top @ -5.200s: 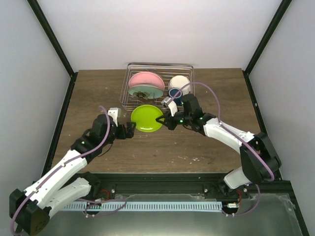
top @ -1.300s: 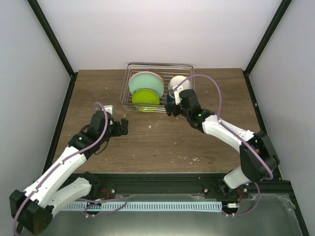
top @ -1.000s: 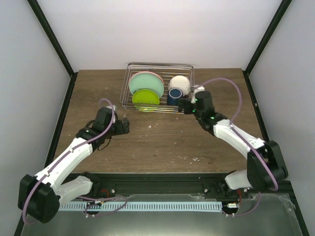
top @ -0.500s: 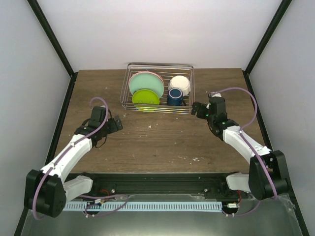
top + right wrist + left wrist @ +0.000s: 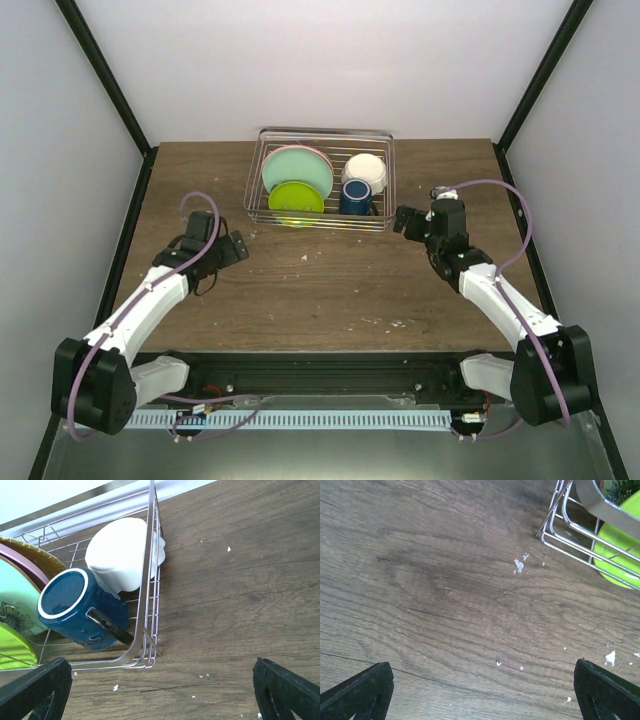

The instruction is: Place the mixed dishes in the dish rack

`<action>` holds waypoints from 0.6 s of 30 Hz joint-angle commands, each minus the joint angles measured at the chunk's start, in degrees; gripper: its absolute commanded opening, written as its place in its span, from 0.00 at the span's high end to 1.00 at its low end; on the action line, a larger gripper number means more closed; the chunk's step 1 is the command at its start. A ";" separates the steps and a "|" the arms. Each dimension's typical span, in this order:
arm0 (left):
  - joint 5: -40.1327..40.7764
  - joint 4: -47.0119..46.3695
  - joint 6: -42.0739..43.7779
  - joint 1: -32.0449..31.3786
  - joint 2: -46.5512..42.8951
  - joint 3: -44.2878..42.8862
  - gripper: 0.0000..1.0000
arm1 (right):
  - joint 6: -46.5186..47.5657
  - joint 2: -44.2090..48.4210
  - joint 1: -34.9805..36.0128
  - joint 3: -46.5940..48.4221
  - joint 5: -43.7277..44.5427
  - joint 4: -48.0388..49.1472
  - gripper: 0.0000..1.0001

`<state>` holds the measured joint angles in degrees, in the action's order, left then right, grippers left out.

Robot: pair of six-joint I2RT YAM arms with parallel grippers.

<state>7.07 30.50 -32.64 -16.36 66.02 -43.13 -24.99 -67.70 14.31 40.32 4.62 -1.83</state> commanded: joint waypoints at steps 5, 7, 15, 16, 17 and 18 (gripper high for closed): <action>3.13 4.39 -0.85 0.14 -5.84 -0.22 0.00 | -2.97 0.08 -0.54 -0.51 -2.17 0.82 0.00; 4.32 5.28 -1.04 0.19 -7.95 0.68 0.00 | -3.43 -0.60 -0.51 -0.31 -3.46 1.25 0.00; 3.40 5.21 -3.37 0.19 -11.63 2.01 0.00 | -1.64 0.37 -0.55 0.16 -3.20 -1.18 0.00; 3.35 5.23 -3.40 0.19 -11.44 1.96 0.00 | -1.52 0.95 -0.53 -0.11 -2.64 -1.42 0.00; 3.31 5.33 -3.39 0.19 -10.80 1.90 0.00 | -1.40 1.45 -0.56 -0.30 -2.00 -1.61 0.00; 3.16 5.48 -3.33 0.17 -10.25 1.80 0.00 | -1.26 1.87 -0.51 -0.45 -1.35 -1.87 0.00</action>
<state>10.41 35.38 -34.96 -16.36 54.85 -41.80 -26.70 -68.45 14.26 40.32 1.41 -2.39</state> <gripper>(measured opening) 0.997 0.999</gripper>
